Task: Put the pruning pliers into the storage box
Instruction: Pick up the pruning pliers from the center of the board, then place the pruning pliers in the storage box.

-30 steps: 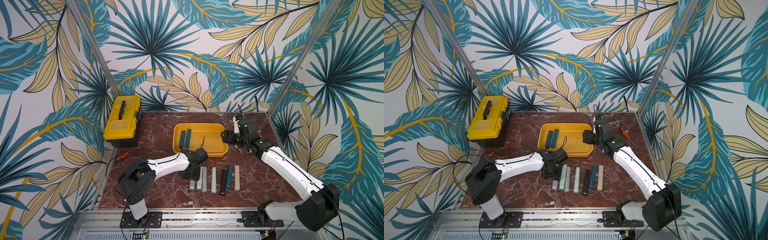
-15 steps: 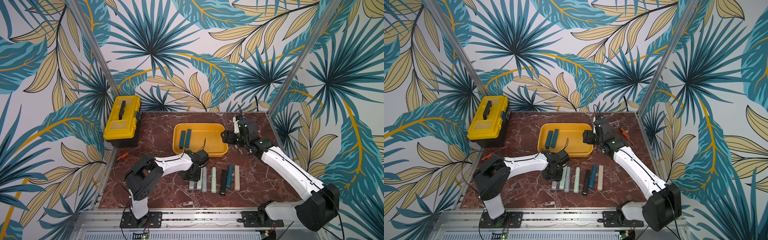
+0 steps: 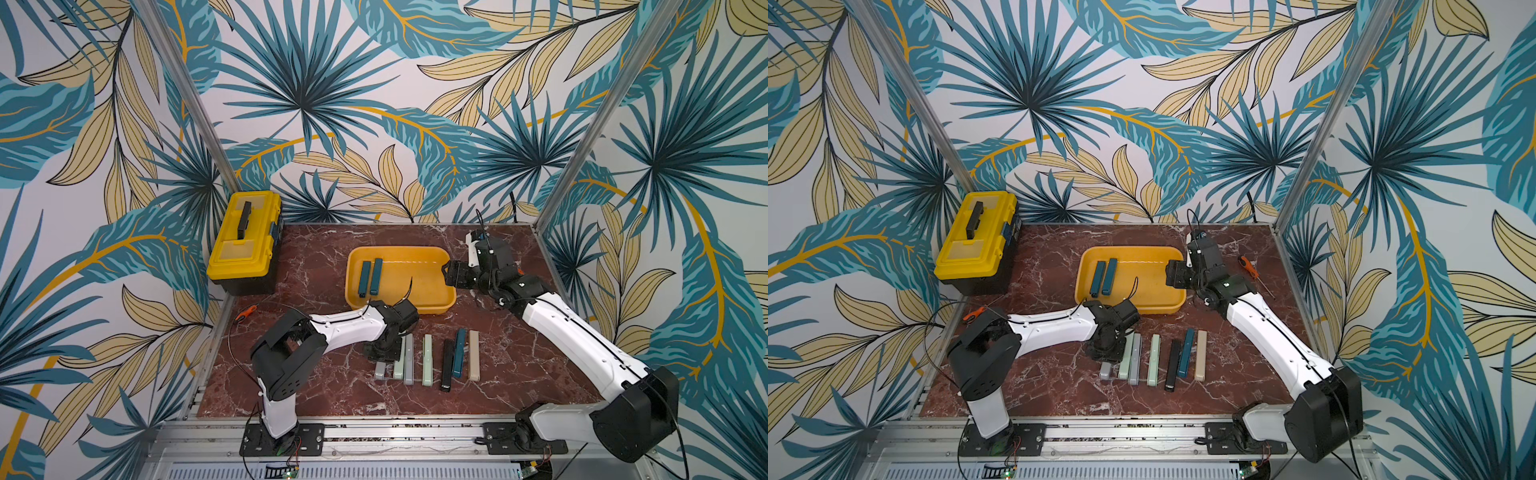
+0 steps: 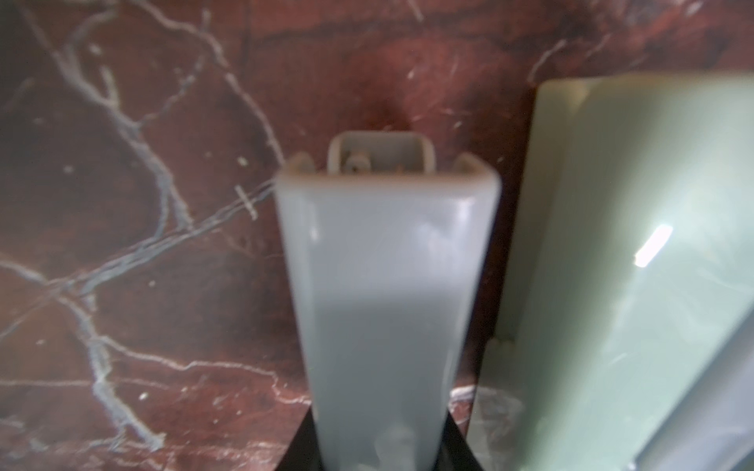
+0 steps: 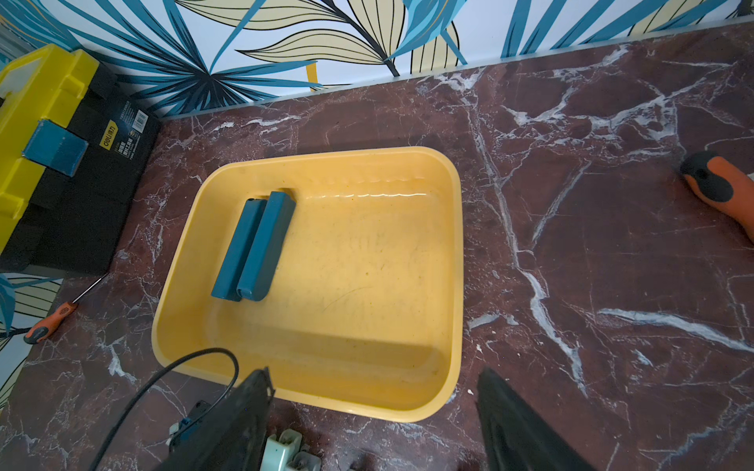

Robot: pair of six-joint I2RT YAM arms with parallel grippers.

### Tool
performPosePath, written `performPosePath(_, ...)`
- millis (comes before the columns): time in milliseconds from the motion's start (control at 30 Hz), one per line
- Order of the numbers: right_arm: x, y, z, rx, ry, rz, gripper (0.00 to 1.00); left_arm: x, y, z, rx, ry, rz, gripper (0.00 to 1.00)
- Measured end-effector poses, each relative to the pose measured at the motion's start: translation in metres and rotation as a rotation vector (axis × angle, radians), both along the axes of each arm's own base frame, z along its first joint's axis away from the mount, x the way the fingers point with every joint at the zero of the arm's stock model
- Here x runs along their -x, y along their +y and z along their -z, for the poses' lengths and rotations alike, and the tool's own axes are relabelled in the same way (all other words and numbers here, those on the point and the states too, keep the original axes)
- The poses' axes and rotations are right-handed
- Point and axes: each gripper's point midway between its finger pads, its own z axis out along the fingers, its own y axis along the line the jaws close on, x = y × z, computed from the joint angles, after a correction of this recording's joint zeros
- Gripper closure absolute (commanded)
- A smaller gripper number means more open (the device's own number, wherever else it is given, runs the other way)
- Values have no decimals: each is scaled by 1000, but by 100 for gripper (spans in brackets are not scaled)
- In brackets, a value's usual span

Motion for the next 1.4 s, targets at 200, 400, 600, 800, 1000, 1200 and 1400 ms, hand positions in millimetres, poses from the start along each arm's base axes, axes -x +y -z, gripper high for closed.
performPosePath(200, 0, 0, 0, -4, 0, 1, 19, -13, -3, -42, 33, -57, -8, 72)
performPosePath(400, -1, 1, -1, -7, -6, 1, 19, -41, -12, -103, 124, -151, -32, 70)
performPosePath(600, -2, 2, -2, -12, -9, -3, 19, -89, -12, -152, 178, -267, -56, 70)
performPosePath(800, -2, 3, -3, -15, -15, -4, 19, -144, -14, -175, 206, -354, -68, 69)
performPosePath(1000, 0, 0, 1, -11, -15, 8, 18, -197, -26, -174, 215, -405, -58, 67)
performPosePath(1200, 5, -3, 0, -13, -20, 12, 19, -231, -41, -152, 213, -418, -48, 67)
performPosePath(1400, 11, -6, 3, -11, -18, 15, 18, -252, -48, -125, 206, -418, -50, 66)
